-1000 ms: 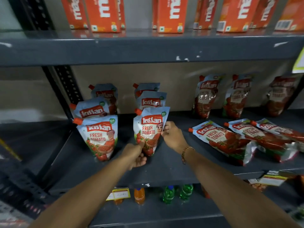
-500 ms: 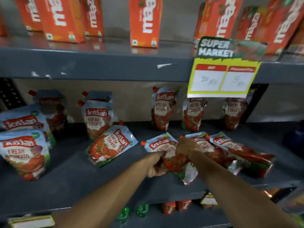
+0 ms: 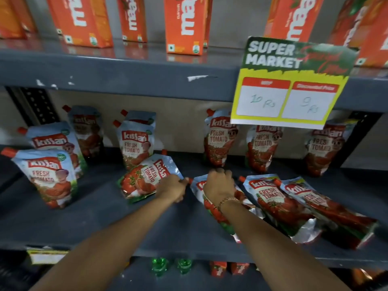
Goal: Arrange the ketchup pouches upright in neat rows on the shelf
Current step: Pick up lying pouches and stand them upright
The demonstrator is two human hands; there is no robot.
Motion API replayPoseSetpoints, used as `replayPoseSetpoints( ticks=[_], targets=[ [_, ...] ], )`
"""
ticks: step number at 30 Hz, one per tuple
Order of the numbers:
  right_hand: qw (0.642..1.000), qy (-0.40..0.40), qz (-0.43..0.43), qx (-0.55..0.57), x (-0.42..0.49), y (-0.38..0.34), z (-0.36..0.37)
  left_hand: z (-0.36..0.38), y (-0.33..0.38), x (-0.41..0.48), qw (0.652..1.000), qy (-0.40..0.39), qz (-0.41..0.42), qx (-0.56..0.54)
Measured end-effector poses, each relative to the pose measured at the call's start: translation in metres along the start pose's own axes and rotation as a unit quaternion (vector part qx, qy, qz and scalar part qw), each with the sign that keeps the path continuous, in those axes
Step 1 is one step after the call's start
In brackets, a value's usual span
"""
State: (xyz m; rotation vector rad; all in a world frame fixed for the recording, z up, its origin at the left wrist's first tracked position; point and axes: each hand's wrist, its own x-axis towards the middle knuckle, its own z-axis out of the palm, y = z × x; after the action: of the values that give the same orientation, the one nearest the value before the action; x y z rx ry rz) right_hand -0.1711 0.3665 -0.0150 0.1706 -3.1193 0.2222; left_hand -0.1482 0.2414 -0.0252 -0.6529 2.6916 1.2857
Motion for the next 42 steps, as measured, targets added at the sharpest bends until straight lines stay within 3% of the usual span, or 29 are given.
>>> replayPoseSetpoints(
  ticks=[3,6,7,9,10,11,13,15,17,21,25,27,30,33,35,38,40,42],
  targets=[
    [0.991,-0.01,-0.053,0.123,0.0,-0.041,0.008,-0.038,-0.015,0.01,0.976,0.136,0.09,0.146],
    [0.943,-0.111,0.026,0.312,0.005,-0.072,0.019,-0.065,-0.034,0.019,0.944,0.238,0.103,0.204],
    [0.89,-0.154,0.09,0.42,0.006,-0.081,0.025,-0.072,-0.04,0.022,0.938,0.254,0.089,0.217],
    [0.717,-0.247,0.194,0.622,0.004,-0.099,0.033,-0.084,-0.052,0.033,0.946,0.241,0.066,0.209],
    [0.645,-0.276,0.221,0.677,0.004,-0.107,0.036,-0.088,-0.058,0.038,0.957,0.214,0.059,0.184],
    [0.596,-0.29,0.242,0.708,0.004,-0.112,0.04,-0.091,-0.063,0.042,0.97,0.181,0.052,0.157],
    [0.544,-0.29,0.271,0.739,0.008,-0.121,0.045,-0.095,-0.07,0.044,0.983,0.123,0.036,0.134],
    [0.52,-0.269,0.295,0.756,0.013,-0.127,0.046,-0.099,-0.075,0.045,0.988,0.089,0.036,0.123],
    [0.532,-0.252,0.315,0.744,0.014,-0.137,0.044,-0.105,-0.079,0.047,0.996,0.042,0.035,0.069],
    [0.613,-0.126,0.295,0.722,0.009,-0.15,0.058,-0.112,-0.092,0.045,0.992,-0.037,0.071,-0.1],
    [0.72,0.061,0.142,0.677,-0.006,-0.153,0.072,-0.119,-0.105,0.044,0.975,0.029,0.13,-0.179],
    [0.778,0.104,0.05,0.618,-0.011,-0.151,0.072,-0.119,-0.115,0.043,0.974,0.051,0.128,-0.182],
    [0.828,0.085,-0.007,0.555,-0.012,-0.151,0.072,-0.118,-0.125,0.039,0.983,0.074,0.085,-0.145],
    [0.841,0.068,-0.017,0.537,-0.007,-0.149,0.069,-0.116,-0.116,0.029,0.991,0.112,0.059,-0.051],
    [0.845,0.043,-0.027,0.532,-0.005,-0.146,0.068,-0.113,-0.107,0.019,0.991,0.111,0.027,0.073],
    [0.856,-0.003,-0.057,0.514,-0.006,-0.133,0.061,-0.108,-0.097,0.004,0.962,0.005,-0.033,0.27],
    [0.897,-0.005,-0.094,0.433,-0.001,-0.115,0.05,-0.102,-0.088,-0.004,0.954,-0.082,-0.073,0.28],
    [0.962,-0.006,-0.117,0.247,0.009,-0.089,0.037,-0.087,-0.075,-0.007,0.959,-0.158,-0.068,0.224]
  ],
)
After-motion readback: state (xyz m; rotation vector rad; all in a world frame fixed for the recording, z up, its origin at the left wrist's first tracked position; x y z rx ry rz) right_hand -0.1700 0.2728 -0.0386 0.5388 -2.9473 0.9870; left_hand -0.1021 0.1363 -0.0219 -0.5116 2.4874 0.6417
